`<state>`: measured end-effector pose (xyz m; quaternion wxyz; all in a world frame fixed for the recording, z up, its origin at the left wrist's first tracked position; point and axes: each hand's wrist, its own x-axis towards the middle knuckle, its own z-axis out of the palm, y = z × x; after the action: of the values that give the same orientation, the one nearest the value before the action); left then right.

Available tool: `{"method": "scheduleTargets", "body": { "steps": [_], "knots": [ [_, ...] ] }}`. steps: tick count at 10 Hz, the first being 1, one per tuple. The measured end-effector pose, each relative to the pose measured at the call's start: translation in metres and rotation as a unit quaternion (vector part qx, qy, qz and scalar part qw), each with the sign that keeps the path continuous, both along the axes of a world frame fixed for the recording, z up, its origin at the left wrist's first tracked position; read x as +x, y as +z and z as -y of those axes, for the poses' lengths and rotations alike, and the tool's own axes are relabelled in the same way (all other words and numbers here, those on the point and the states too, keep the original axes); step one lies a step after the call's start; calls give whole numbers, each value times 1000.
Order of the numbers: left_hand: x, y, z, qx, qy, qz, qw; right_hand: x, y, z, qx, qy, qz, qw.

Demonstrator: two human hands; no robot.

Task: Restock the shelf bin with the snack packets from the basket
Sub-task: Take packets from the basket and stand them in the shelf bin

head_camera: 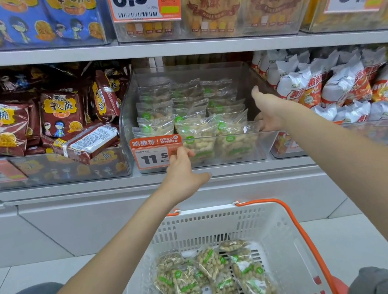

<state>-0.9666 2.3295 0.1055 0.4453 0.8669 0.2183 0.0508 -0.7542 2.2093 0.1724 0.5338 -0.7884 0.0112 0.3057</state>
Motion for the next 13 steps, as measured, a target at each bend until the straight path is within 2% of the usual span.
{"method": "scheduleTargets", "body": {
  "steps": [2,3,4,5,6,7,8,9,10,11,12,13],
  "knots": [
    [4,1,-3,-3,8,7,1000,8,-10,-21,-16,132,-48,990],
    [5,2,-3,-8,8,4,1000,7,-7,-17,5,132,-60,989],
    [3,2,-4,-8,7,9,1000,14,-8,-22,1,26,-36,999],
    [2,2,-7,-16,-1,14,1000,10,-16,-33,78,15,9,997],
    [1,1,-10,-7,-9,13,1000,12,-27,-39,117,48,27,992],
    [1,0,-12,-1,-26,7,1000,16,-24,-33,107,98,4,989],
    [-1,-2,-12,3,-34,13,999,18,-19,-23,29,142,16,989],
    [-6,-2,-11,30,-14,54,998,15,-20,-10,-9,135,53,989],
    [-13,4,-11,110,26,124,986,16,-22,-3,35,74,45,996],
    [-19,18,-21,236,62,203,948,17,-19,-11,78,38,10,996],
    [-18,25,-42,444,38,187,875,24,-18,-29,104,5,13,994],
    [-15,21,-69,500,-33,90,861,47,-22,-50,99,-26,49,994]
  ]
}}
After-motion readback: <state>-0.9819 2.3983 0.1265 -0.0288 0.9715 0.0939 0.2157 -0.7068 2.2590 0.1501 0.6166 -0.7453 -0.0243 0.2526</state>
